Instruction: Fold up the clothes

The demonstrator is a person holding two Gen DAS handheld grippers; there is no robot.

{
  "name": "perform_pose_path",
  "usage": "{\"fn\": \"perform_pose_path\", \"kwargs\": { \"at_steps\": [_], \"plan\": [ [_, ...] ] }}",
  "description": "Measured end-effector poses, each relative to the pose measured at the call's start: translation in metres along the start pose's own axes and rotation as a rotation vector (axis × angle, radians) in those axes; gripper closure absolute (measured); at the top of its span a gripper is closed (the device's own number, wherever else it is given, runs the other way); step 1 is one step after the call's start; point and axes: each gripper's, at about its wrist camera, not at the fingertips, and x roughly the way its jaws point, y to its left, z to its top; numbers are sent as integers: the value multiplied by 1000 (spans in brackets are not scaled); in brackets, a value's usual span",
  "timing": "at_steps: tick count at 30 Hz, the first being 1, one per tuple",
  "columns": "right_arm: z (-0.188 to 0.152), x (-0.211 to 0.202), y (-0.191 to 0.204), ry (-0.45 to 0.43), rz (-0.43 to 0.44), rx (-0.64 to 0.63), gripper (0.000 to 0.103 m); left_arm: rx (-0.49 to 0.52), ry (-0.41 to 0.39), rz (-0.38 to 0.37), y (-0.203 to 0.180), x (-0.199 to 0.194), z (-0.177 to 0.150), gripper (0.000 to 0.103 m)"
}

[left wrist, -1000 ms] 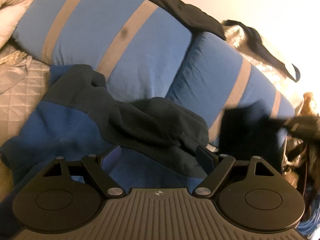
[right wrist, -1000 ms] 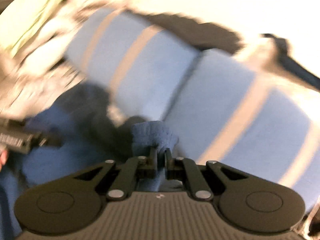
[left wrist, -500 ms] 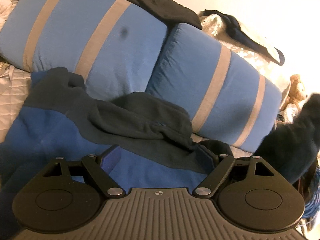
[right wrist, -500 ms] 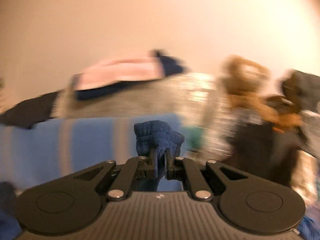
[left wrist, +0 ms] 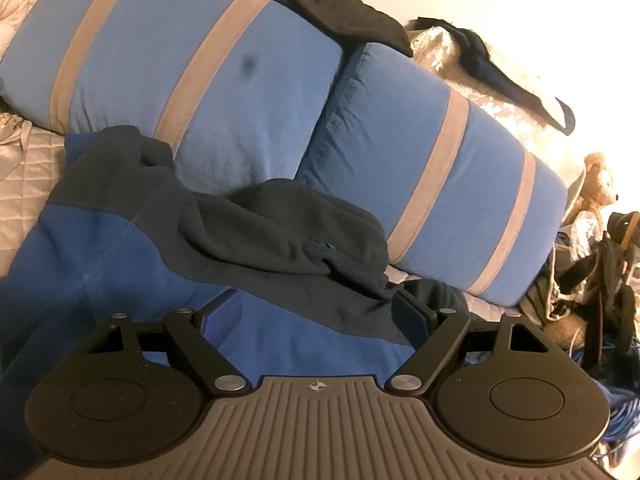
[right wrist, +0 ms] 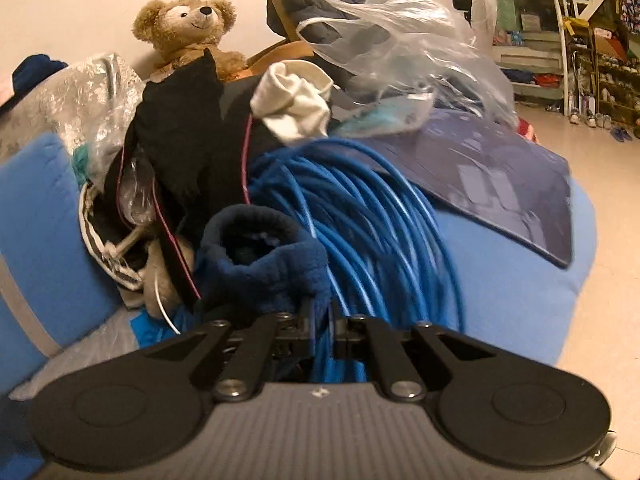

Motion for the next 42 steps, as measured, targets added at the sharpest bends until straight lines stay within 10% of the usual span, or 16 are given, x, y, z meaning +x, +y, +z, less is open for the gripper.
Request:
{"fn": "perform_pose_path", "kwargs": {
  "at_steps": [2,6,11,14,16,23,28,33,39,42],
  "plan": [
    [-8,-4,4,-1,-9,-60,95,4,6,0,0,1,0,21],
    [-11,-3,9,-6,-12,-140,57,10,9,-6,0,1,0,21],
    [-10,-3,16,-15,-15,-223,47,8,17,-3,1,2,-1,21],
    [-9,-3,19,-20,-10,-260,49,9,18,-3,1,2,0,21],
    [-8,-4,21,-18,-8,-253,97,10,19,-1,1,2,0,21],
    [-10,-11,16,-5,-104,-118,96,7,24,9,2,2,-1,21],
    [-28,-36,49,-26,-41,-211,31,2,24,5,4,0,-1,21],
    [-46,-61,81,-46,21,-305,26,1,30,2,4,1,0,21],
    [-102,-105,162,37,560,-697,31,6,29,5,3,1,-1,21],
    [-136,-113,204,61,659,-941,40,5,31,9,4,1,-1,21]
  ]
}}
